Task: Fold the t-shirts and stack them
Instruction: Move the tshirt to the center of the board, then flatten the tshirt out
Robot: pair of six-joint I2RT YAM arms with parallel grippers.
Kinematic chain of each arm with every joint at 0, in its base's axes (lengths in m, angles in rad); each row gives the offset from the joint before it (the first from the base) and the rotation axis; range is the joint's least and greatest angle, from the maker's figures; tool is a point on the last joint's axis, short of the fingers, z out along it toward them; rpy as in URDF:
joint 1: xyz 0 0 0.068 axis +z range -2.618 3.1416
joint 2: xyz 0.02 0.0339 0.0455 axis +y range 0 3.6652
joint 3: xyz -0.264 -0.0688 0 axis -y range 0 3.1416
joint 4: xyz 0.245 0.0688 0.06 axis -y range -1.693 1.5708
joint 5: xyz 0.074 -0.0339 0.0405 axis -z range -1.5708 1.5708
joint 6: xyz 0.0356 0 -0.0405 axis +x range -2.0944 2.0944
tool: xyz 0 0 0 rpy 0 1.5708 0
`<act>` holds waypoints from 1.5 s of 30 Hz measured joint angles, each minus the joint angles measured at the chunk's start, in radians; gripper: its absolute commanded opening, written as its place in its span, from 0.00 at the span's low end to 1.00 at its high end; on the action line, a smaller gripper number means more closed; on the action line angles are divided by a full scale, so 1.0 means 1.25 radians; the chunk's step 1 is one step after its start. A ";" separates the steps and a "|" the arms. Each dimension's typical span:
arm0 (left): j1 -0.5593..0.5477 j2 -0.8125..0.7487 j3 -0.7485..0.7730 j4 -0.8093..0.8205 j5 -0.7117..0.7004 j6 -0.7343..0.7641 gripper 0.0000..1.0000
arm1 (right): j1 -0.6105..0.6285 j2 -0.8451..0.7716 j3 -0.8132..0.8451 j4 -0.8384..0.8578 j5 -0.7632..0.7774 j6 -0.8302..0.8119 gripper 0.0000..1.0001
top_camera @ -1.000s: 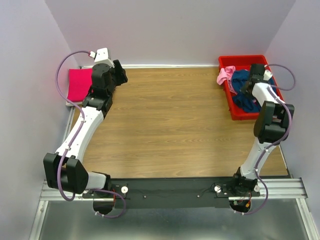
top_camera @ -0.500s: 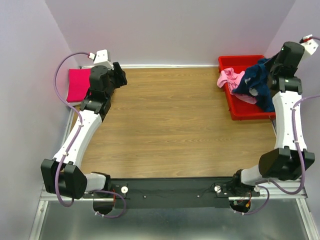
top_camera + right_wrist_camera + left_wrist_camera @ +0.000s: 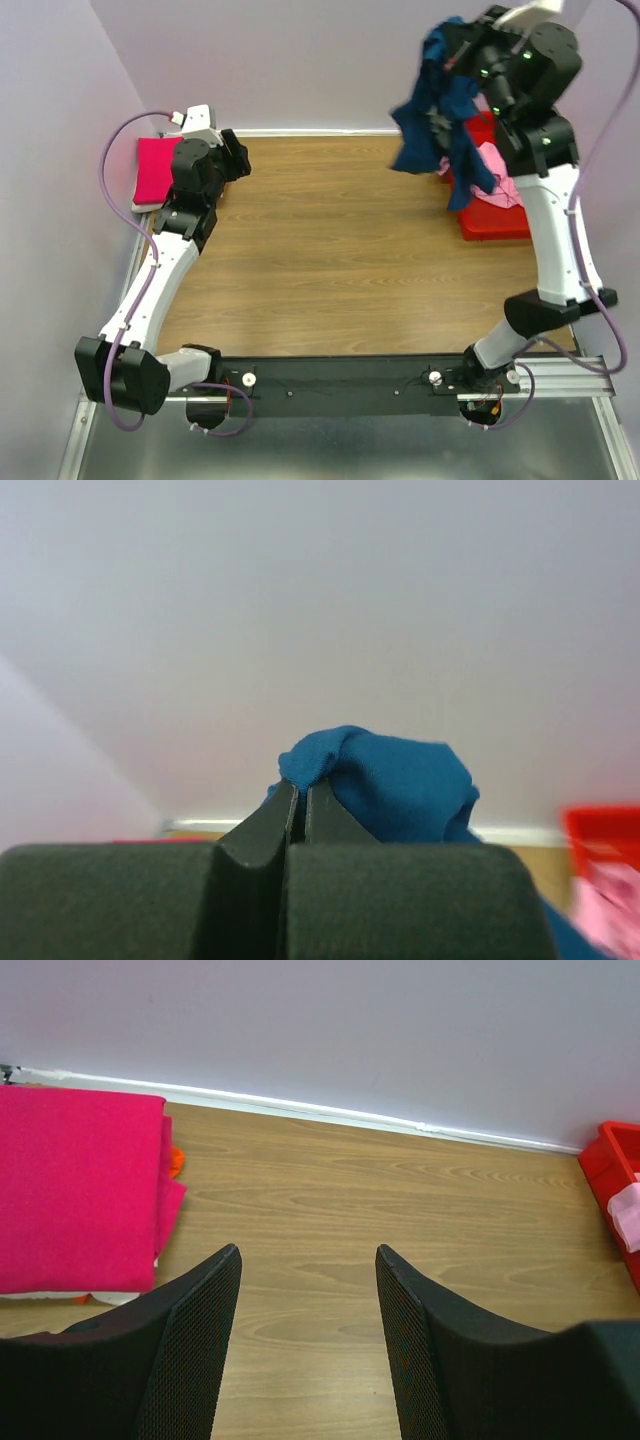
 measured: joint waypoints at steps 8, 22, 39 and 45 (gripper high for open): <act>0.000 -0.064 -0.038 -0.007 -0.018 -0.009 0.64 | 0.190 0.197 0.255 -0.005 -0.076 -0.028 0.00; 0.000 -0.142 -0.150 -0.020 -0.051 -0.080 0.64 | 0.166 0.018 -0.408 0.060 0.154 -0.042 0.73; 0.000 0.174 -0.199 -0.105 0.121 -0.127 0.64 | 0.081 0.181 -0.595 0.015 -0.001 -0.010 0.81; -0.004 0.195 -0.217 -0.075 0.268 -0.123 0.64 | 0.036 0.241 -0.596 0.013 -0.052 0.008 0.81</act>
